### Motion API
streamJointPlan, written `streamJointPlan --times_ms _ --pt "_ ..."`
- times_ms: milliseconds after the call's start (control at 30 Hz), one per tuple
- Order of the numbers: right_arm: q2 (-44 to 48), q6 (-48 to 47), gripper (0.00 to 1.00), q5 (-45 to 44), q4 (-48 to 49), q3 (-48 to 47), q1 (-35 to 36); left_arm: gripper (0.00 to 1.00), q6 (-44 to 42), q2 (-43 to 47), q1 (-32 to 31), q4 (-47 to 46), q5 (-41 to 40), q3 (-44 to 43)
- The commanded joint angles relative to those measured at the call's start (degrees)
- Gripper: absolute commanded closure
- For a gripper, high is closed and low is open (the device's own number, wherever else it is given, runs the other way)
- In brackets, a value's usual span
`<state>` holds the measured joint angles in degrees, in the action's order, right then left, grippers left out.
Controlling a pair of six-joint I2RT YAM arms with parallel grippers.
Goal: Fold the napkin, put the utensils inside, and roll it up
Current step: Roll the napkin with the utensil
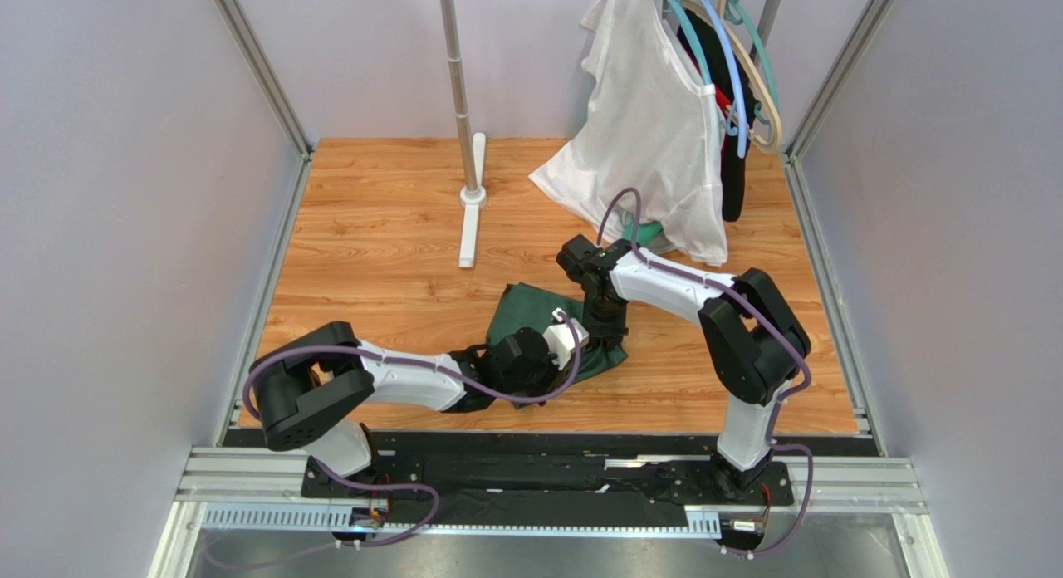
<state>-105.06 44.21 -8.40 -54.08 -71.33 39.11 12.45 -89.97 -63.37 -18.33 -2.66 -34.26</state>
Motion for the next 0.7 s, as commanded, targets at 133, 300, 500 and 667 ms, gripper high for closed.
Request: streamJointPlan --times_ms 133,300,500,667 --pt "2.9 2.5 0.90 -3.4 -2.3 -0.7 0.2 0.86 -0.4 1.2 -1.3 6.8 -3.2 -0.3" --pt "2.9 3.1 1.00 -4.9 -5.0 -0.6 1.0 0.87 0.2 1.3 -2.0 7.6 -4.0 -0.7" --pt "6.1 4.3 0.80 -5.8 -5.4 0.9 1.3 0.88 0.5 0.9 -2.1 7.9 -3.5 -1.1" --pt "10.6 2.4 0.51 -7.3 -6.0 0.3 1.5 0.88 0.9 1.1 -2.1 7.4 -0.9 -1.0"
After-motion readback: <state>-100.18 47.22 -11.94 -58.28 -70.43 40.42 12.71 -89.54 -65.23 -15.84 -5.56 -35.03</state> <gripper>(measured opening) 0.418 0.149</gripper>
